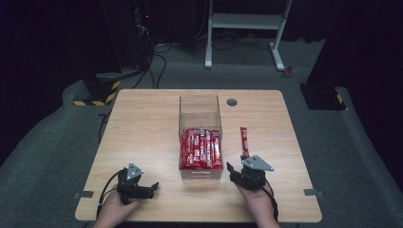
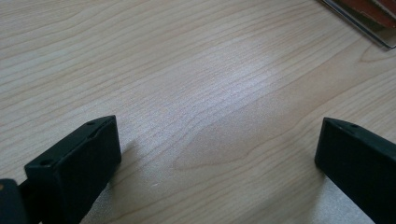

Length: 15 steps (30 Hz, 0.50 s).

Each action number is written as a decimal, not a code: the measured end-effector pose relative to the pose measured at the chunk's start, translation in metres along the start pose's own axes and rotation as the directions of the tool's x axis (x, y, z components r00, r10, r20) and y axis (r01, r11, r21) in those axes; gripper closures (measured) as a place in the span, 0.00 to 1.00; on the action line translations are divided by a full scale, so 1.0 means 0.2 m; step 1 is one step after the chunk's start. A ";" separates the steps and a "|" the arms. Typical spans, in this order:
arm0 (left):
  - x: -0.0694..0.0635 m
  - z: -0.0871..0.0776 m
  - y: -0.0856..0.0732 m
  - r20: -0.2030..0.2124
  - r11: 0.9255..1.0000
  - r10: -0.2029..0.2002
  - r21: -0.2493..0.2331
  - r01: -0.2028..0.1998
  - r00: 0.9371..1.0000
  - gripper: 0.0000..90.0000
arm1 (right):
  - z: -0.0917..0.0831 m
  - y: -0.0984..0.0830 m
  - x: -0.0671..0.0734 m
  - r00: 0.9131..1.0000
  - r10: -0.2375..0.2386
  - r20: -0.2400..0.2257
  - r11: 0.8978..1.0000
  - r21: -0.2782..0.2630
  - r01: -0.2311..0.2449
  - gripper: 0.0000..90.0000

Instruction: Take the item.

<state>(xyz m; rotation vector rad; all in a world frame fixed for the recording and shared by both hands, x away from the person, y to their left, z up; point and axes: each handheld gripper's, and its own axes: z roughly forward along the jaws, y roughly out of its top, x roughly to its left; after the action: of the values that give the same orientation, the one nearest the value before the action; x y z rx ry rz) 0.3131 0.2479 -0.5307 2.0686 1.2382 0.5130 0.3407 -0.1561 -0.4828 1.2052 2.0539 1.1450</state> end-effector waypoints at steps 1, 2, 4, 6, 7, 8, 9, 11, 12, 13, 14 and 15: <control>0.00 0.00 0.00 0.000 1.000 0.000 0.000 0.000 1.000 0.01 | 0.00 -0.02 0.01 1.000 -0.005 0.000 1.000 0.010 0.005 0.42; 0.00 0.00 0.00 0.000 1.000 0.000 0.000 0.000 1.000 0.01 | 0.00 -0.04 0.02 1.000 -0.011 -0.001 1.000 0.023 0.011 0.42; 0.00 0.00 0.00 0.000 1.000 0.000 0.000 0.000 1.000 0.01 | 0.00 -0.07 0.03 1.000 -0.013 0.003 0.999 0.039 0.013 0.41; 0.00 0.00 0.00 0.000 1.000 0.000 0.000 0.000 1.000 0.01 | 0.00 -0.10 0.04 1.000 -0.020 0.002 0.998 0.065 0.019 0.40; 0.00 0.00 0.00 0.000 1.000 0.000 0.000 0.000 1.000 0.01 | 0.01 -0.12 0.05 1.000 -0.028 0.002 0.997 0.074 0.028 0.39; 0.00 0.00 0.00 0.000 1.000 0.000 0.000 0.000 1.000 0.01 | 0.01 -0.14 0.06 0.999 -0.033 0.002 0.995 0.093 0.032 0.39; 0.00 0.00 0.00 0.000 1.000 0.000 0.000 0.000 1.000 0.01 | 0.01 -0.15 0.06 0.999 -0.036 0.000 0.994 0.103 0.035 0.38; 0.00 0.00 0.00 0.000 1.000 0.000 0.000 0.000 1.000 0.01 | 0.02 -0.17 0.07 0.999 -0.043 0.002 0.990 0.137 0.042 0.36; 0.00 0.00 0.00 0.000 1.000 0.000 0.000 0.000 1.000 0.01 | 0.02 -0.18 0.08 0.999 -0.049 0.002 0.988 0.149 0.048 0.35; 0.00 0.00 0.00 0.000 1.000 0.000 0.000 0.000 1.000 0.01 | 0.03 -0.19 0.08 0.999 -0.053 0.000 0.985 0.161 0.053 0.34; 0.00 0.00 0.00 0.000 1.000 0.000 0.000 0.000 1.000 0.01 | 0.04 -0.20 0.08 0.999 -0.054 0.002 0.983 0.177 0.053 0.31; 0.00 0.00 0.00 0.000 1.000 0.000 0.000 0.000 1.000 0.01 | 0.04 -0.21 0.08 0.998 -0.058 0.000 0.982 0.182 0.057 0.31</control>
<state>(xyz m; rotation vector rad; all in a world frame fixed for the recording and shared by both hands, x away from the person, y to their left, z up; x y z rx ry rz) 0.3130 0.2478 -0.5308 2.0686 1.2383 0.5132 0.3196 -0.1485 -0.5227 1.2219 2.2140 0.9426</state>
